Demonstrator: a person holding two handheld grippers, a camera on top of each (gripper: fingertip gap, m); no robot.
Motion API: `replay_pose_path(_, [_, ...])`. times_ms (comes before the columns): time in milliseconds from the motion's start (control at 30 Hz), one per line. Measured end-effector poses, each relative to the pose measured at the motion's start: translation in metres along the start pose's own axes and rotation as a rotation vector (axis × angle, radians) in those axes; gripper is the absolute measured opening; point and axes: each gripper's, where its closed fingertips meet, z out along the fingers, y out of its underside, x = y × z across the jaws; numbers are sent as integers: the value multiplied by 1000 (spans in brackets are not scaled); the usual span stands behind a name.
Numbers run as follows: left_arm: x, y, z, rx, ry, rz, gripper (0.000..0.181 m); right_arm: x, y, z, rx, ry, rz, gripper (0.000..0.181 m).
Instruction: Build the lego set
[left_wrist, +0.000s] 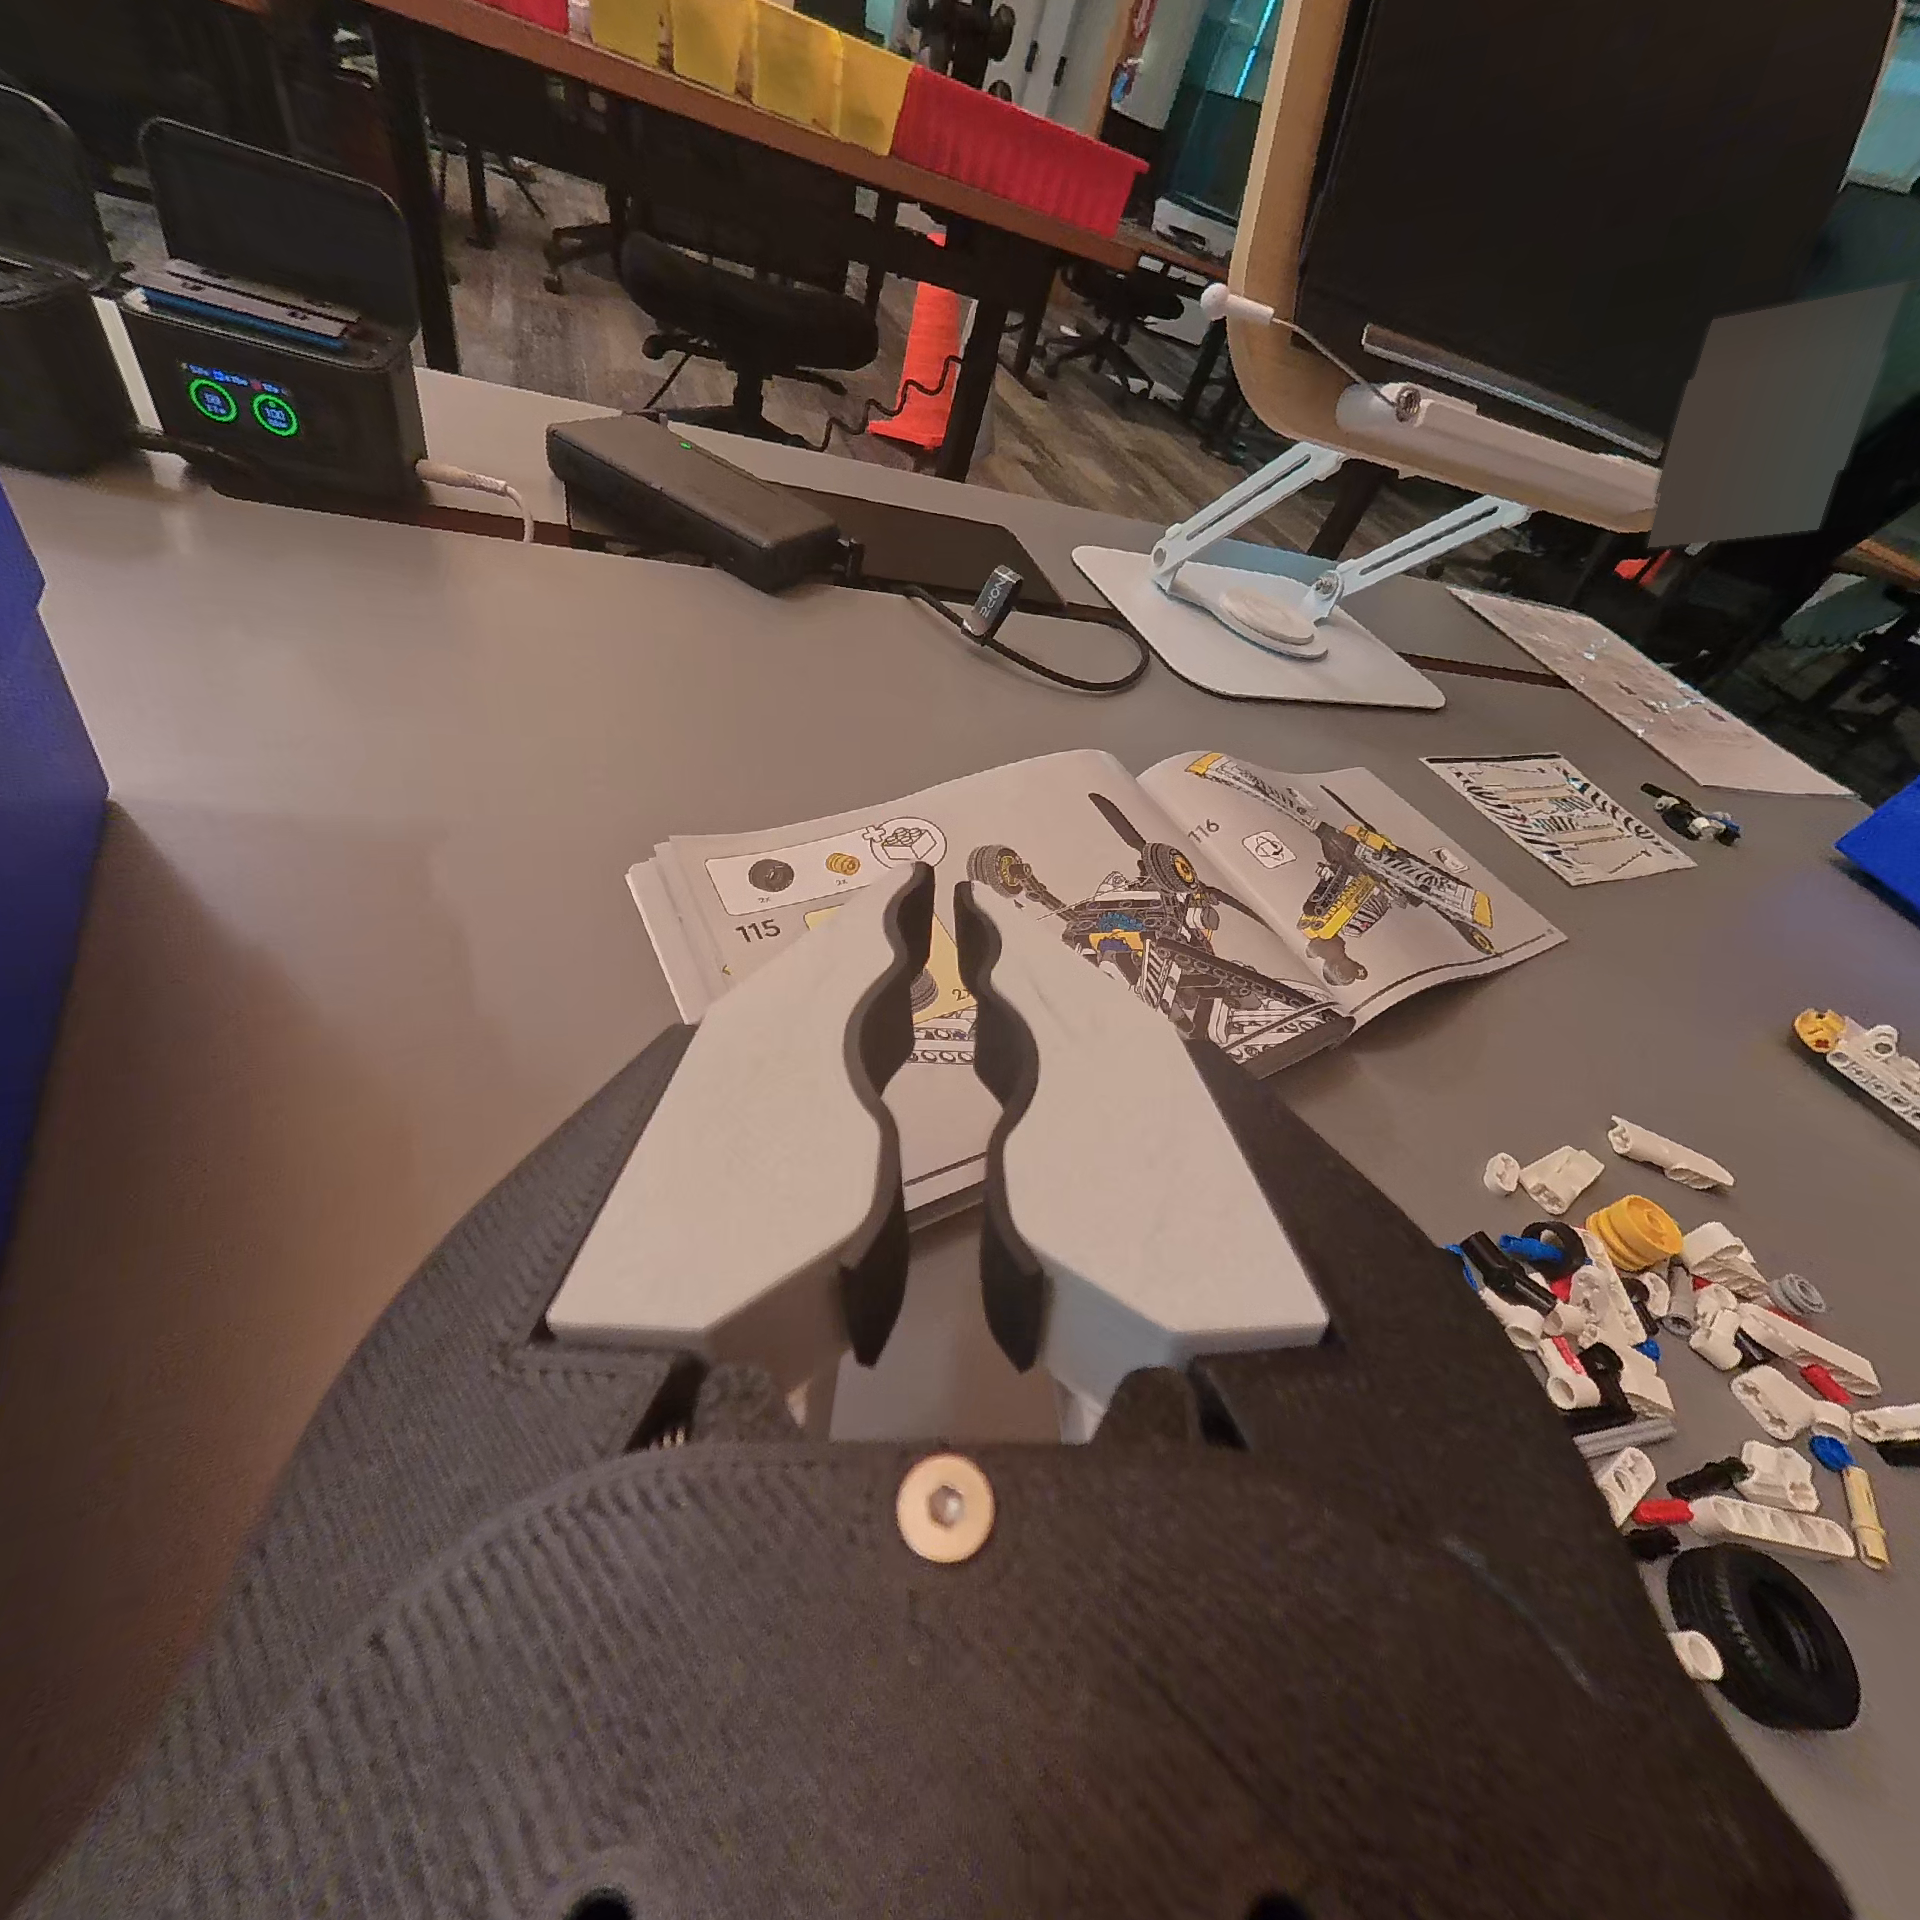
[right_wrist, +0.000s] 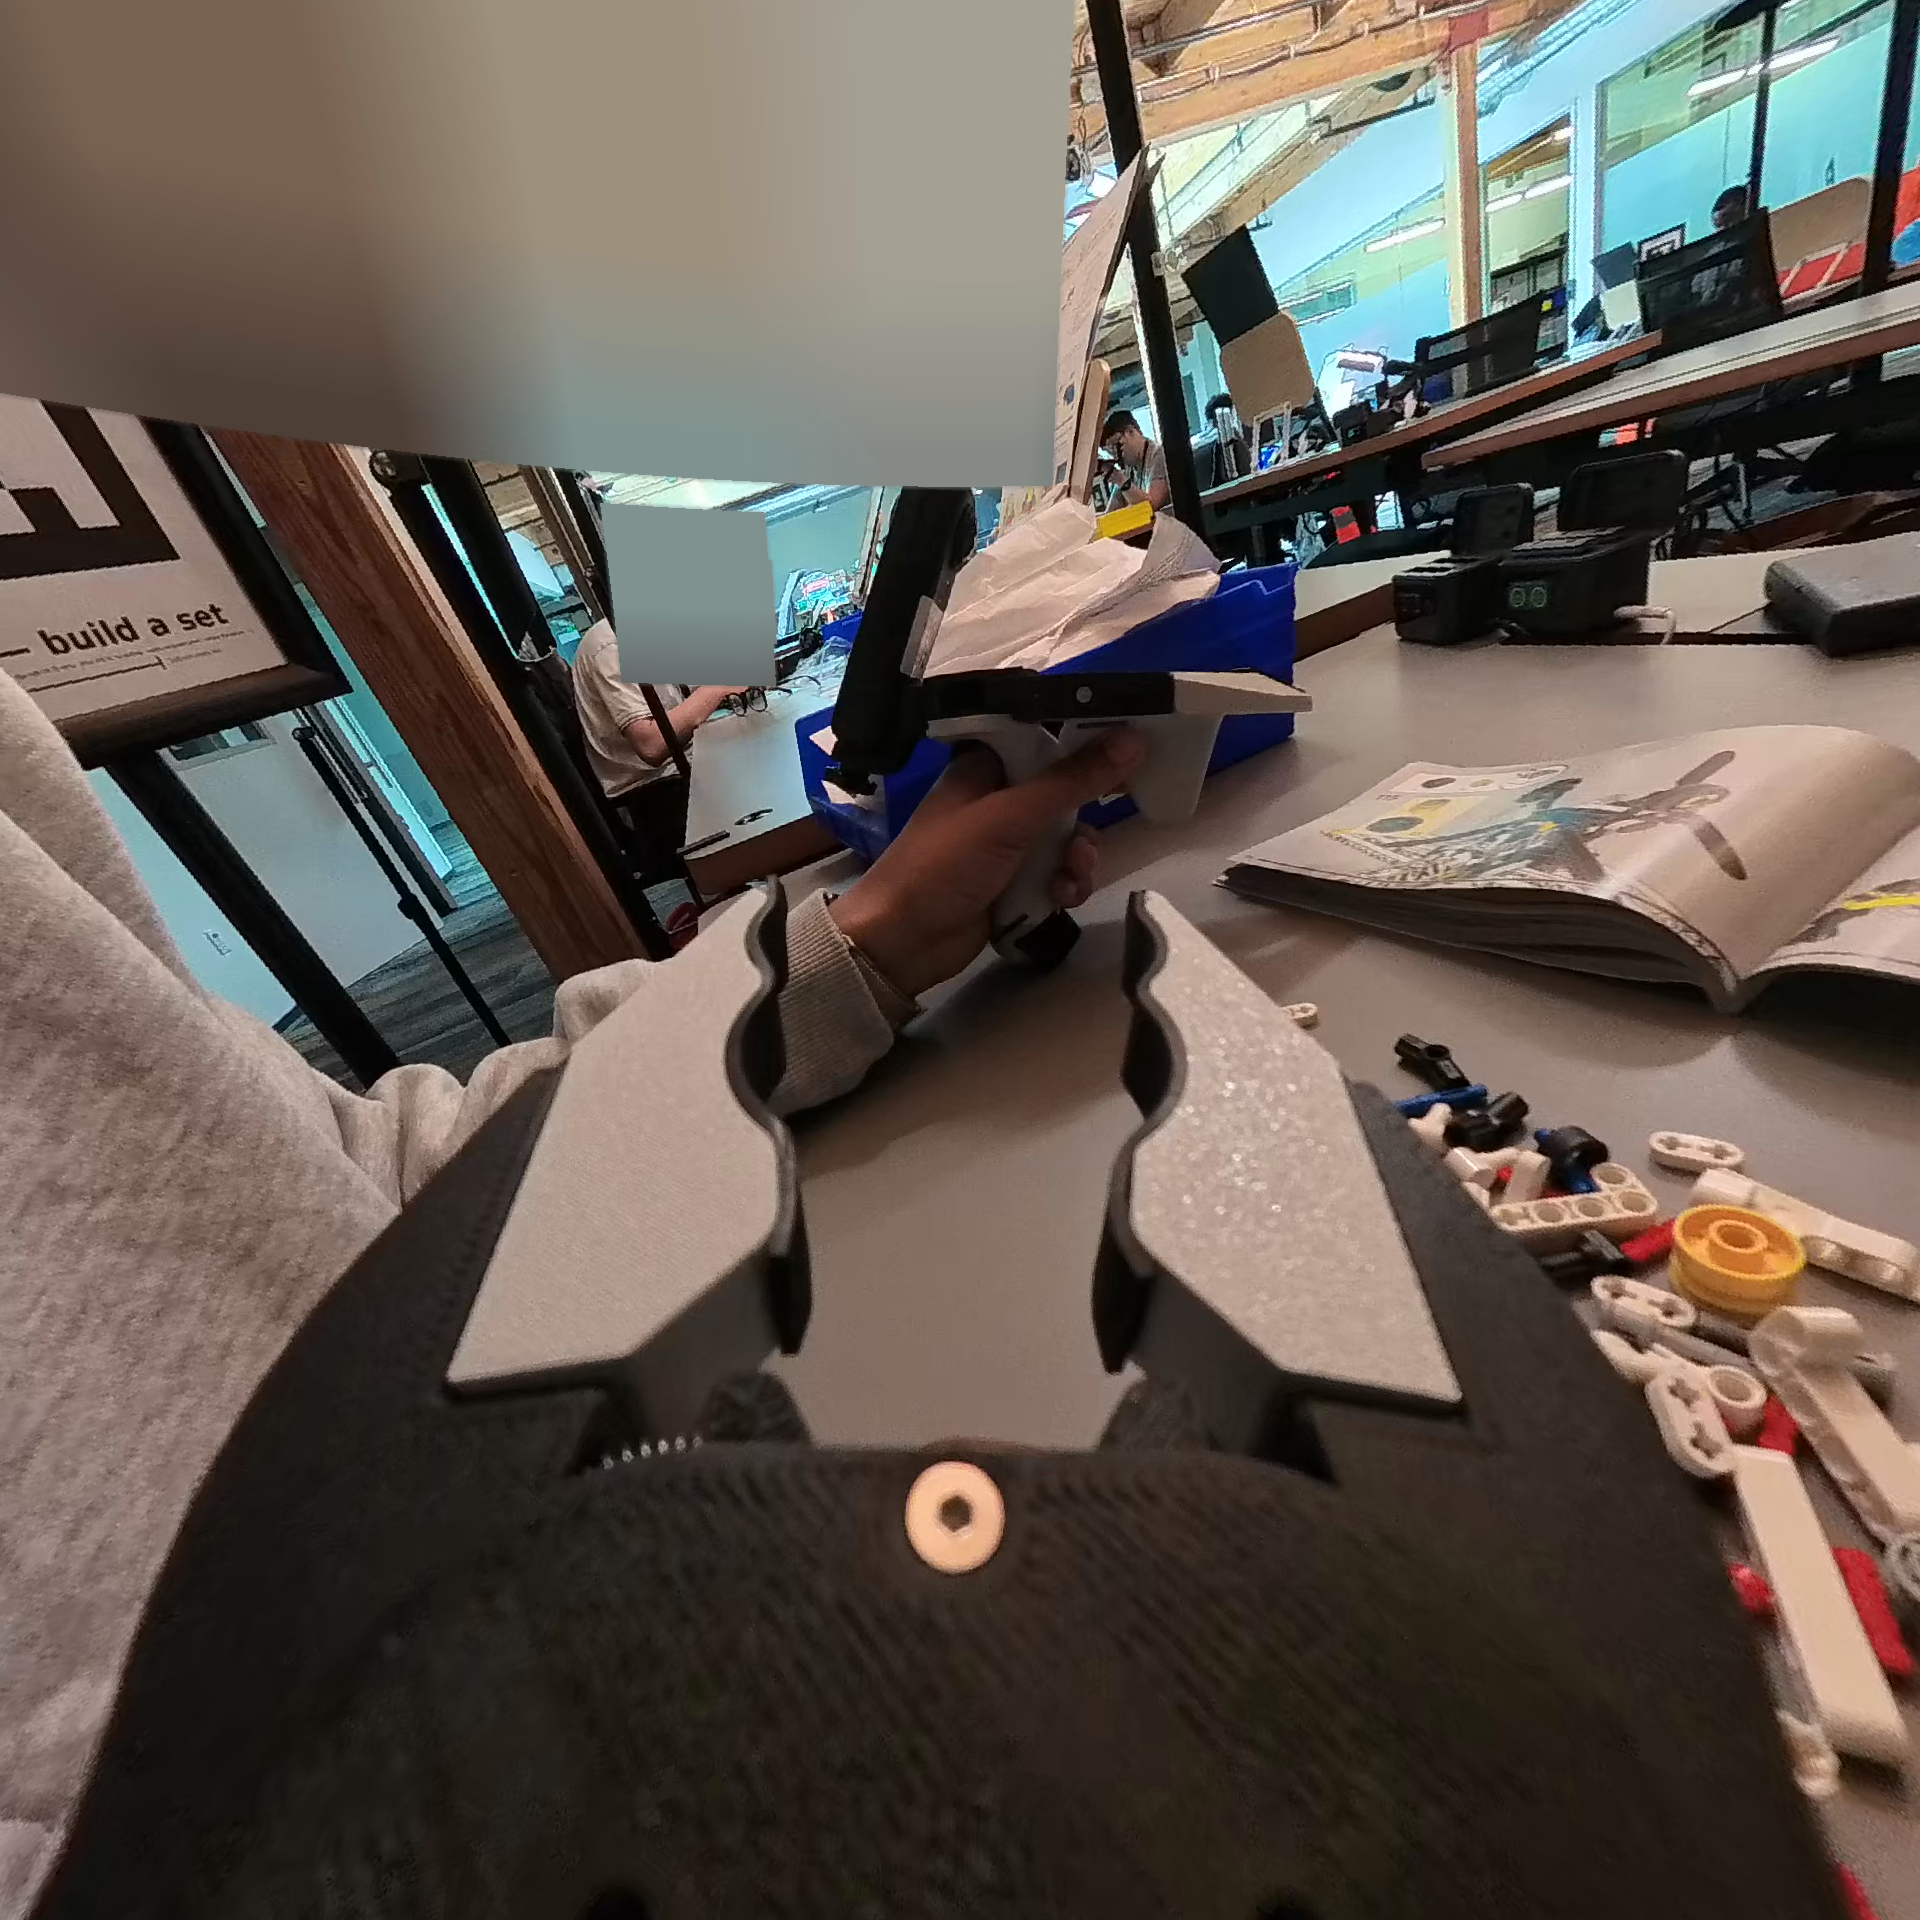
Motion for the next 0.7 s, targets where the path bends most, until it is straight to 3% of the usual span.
replay_pose_path(700, [0, 1, 1, -6, 4, -5, 2, 0, 0, 0, 0, 0, -2, 64])
